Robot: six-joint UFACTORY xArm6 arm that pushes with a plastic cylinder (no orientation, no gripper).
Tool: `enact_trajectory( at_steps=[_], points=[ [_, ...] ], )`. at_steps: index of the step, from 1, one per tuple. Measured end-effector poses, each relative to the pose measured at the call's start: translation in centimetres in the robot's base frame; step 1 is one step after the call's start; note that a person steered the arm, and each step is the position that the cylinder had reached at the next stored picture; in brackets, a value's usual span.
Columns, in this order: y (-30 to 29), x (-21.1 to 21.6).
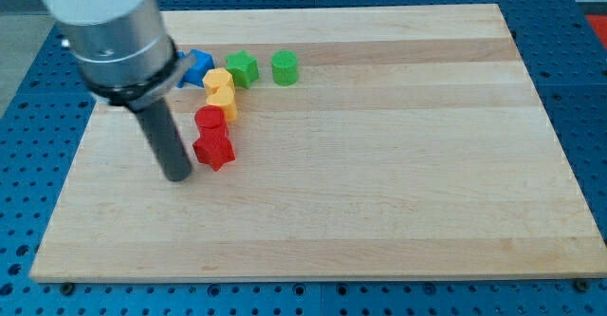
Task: Move your arm towards the right
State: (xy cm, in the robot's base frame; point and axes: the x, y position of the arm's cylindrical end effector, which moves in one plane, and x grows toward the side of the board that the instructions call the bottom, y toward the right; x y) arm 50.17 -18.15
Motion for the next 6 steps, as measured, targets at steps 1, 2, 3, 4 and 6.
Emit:
enact_trajectory(
  at_steps=[1, 2, 3, 4, 6],
  points=[
    [-2.6, -0.6],
    [0.3, 2.3],
    [7.5, 6.1],
    [20.4, 7.0],
    [41.1, 0.9]
  ],
)
